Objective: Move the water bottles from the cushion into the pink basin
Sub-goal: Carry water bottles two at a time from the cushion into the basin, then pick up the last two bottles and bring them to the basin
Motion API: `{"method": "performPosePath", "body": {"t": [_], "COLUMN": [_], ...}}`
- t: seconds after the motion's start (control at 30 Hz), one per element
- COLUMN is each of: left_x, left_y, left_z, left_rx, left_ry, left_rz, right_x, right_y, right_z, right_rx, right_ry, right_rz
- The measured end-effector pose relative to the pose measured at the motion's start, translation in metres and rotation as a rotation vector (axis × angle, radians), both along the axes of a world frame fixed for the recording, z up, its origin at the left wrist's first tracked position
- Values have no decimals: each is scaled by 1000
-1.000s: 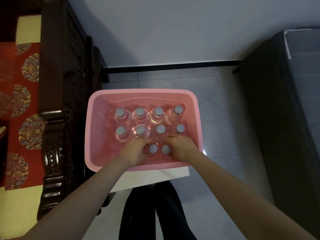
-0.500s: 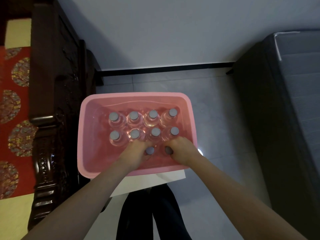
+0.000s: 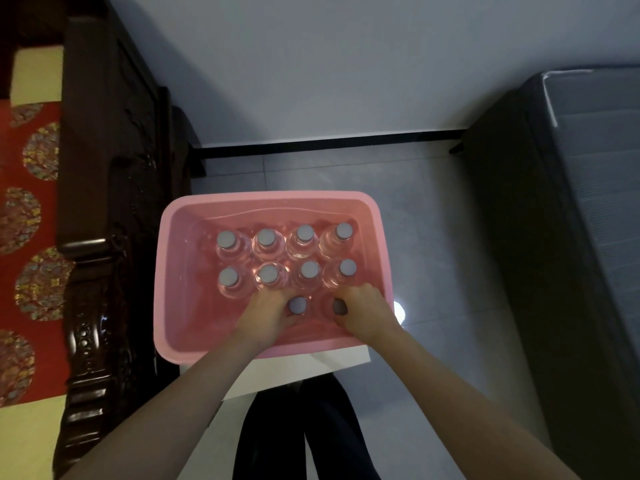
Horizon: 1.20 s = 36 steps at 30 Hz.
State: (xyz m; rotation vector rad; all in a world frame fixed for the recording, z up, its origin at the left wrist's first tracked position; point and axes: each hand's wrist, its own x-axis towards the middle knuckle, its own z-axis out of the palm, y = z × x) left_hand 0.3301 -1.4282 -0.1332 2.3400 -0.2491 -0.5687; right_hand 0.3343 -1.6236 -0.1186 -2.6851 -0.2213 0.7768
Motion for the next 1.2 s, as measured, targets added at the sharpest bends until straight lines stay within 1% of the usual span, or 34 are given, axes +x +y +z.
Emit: {"method": "performPosePath", "body": {"t": [0.13, 0.27, 0.33, 0.43, 0.47, 0.53, 0.6, 0.67, 0.77, 0.83, 0.9, 1.03, 1.2], "left_x": [2, 10, 18, 37, 43, 54, 56, 49, 22, 0, -31, -99, -214], "left_y": [0, 7, 16, 31, 36, 47, 62, 82, 119, 145, 174, 229, 305], "left_z": [-4, 5, 19, 54, 71, 106, 144, 182, 228, 252, 275, 316, 363], "left_rx": [-17, -33, -57, -162, -202, -213, -205, -229, -227, -184, -131, -68, 64], "left_ry": [42, 182, 214, 182, 134, -29, -216, -356, -537, -646, -723, -806, -944], "left_rz": [10, -10, 20, 140, 190, 304, 460, 594, 716, 778, 835, 936, 1112], "right_x": [0, 13, 21, 35, 41, 57, 73, 88, 97, 98, 91, 62, -1], "right_y": [4, -6, -15, -26, -27, -25, -15, 3, 39, 65, 96, 161, 269], "right_z": [1, 21, 40, 69, 80, 100, 125, 152, 192, 215, 238, 280, 332], "right_rx": [-19, 73, 87, 109, 120, 156, 208, 244, 276, 299, 333, 413, 542], "right_ry": [41, 153, 113, -91, -159, -269, -365, -479, -629, -687, -733, -796, -892], "right_rz": [-52, -83, -117, -236, -267, -271, -204, -125, -2, 59, 132, 267, 442]}}
